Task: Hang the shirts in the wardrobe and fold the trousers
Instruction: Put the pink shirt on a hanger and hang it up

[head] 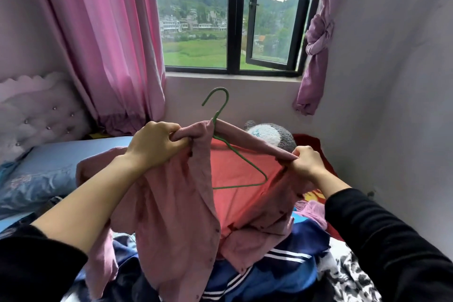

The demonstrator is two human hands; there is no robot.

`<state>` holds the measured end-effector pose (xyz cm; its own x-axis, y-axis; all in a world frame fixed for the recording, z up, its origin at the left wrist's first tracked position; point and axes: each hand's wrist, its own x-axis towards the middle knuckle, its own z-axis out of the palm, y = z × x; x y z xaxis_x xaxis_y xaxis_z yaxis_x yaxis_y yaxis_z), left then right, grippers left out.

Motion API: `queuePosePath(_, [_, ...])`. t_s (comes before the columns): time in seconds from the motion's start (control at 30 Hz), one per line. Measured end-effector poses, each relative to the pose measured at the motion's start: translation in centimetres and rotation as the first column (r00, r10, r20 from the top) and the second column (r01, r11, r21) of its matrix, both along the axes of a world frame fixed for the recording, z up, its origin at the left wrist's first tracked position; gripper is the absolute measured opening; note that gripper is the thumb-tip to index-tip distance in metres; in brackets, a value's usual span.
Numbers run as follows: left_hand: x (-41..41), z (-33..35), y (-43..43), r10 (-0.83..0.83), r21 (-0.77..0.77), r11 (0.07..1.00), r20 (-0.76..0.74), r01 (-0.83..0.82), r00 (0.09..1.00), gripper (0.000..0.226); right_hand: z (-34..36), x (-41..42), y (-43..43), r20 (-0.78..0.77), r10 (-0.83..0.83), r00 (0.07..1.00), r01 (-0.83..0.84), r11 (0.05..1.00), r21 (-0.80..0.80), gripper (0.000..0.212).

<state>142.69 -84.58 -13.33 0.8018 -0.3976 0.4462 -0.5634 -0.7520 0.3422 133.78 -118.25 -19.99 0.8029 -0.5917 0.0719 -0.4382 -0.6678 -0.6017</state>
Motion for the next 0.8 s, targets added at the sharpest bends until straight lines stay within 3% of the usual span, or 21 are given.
queuePosePath(0.13, [0.0, -0.3, -0.2, 0.069, -0.141, 0.987, -0.036, -0.073, 0.997, 0.03, 1.3, 0.6, 1.2, 0.082, 0.091, 0.992, -0.111, 0.954, 0.278, 0.023])
queuePosePath(0.23, [0.3, -0.4, -0.3, 0.04, -0.205, 0.977, -0.088, -0.058, 0.995, 0.042, 3.6, 0.9, 3.8, 0.247, 0.051, 0.968, -0.176, 0.838, 0.516, 0.012])
queuePosePath(0.3, [0.4, -0.5, -0.3, 0.035, -0.241, 0.969, -0.087, -0.055, 0.996, 0.044, 5.4, 0.6, 5.7, 0.285, 0.159, 0.945, -0.313, 0.691, 0.651, 0.009])
queuePosePath(0.37, [0.6, -0.3, 0.0, 0.022, -0.313, 0.948, -0.094, -0.051, 0.995, 0.039, 6.7, 0.3, 7.2, 0.331, 0.375, 0.866, -0.482, 0.446, 0.754, 0.017])
queuePosePath(0.4, [0.8, 0.0, 0.4, 0.013, -0.352, 0.935, -0.099, -0.047, 0.995, 0.035, 7.2, 0.4, 7.6, 0.356, 0.412, 0.839, -0.519, 0.404, 0.754, 0.025])
queuePosePath(0.43, [0.9, 0.4, 0.8, 0.005, -0.386, 0.921, -0.101, -0.044, 0.995, 0.03, 7.5, 0.7, 8.0, 0.388, 0.408, 0.827, -0.549, 0.435, 0.713, 0.034])
queuePosePath(0.47, [1.0, 0.9, 1.2, -0.007, -0.423, 0.906, -0.099, -0.035, 0.995, 0.025, 7.8, 1.3, 8.1, 0.416, 0.368, 0.832, -0.555, 0.58, 0.597, 0.04])
queuePosePath(0.5, [0.9, 1.5, 1.6, -0.022, -0.458, 0.888, -0.094, -0.024, 0.995, 0.019, 8.0, 1.8, 8.2, 0.441, 0.304, 0.844, -0.487, 0.78, 0.394, 0.045])
queuePosePath(0.53, [0.8, 2.1, 2.0, -0.036, -0.486, 0.874, -0.086, -0.01, 0.996, 0.013, 8.3, 2.2, 8.3, 0.432, 0.274, 0.859, -0.376, 0.911, 0.169, 0.049])
queuePosePath(0.57, [0.5, 2.8, 2.3, -0.052, -0.505, 0.863, -0.08, 0.005, 0.995, 0.01, 8.5, 2.5, 8.6, 0.372, 0.298, 0.879, -0.303, 0.952, -0.047, 0.054])
queuePosePath(0.63, [0.0, 4.1, 2.8, -0.084, -0.538, 0.842, -0.081, 0.028, 0.993, 0.007, 9.1, 3.4, 9.6, 0.212, 0.389, 0.896, -0.322, 0.901, -0.291, 0.049])
queuePosePath(0.7, [-0.6, 5.6, 3.4, -0.117, -0.585, 0.809, -0.074, 0.052, 0.99, 0.007, 10.4, 4.2, 11.5, 0.203, 0.454, 0.867, -0.394, 0.876, -0.278, 0.015])
queuePosePath(0.8, [-1.4, 8.3, 5.3, -0.169, -0.654, 0.75, -0.046, 0.098, 0.985, 0.012, 13.3, 5.3, 14.7, 0.414, 0.445, 0.794, -0.42, 0.894, -0.154, 0.027])
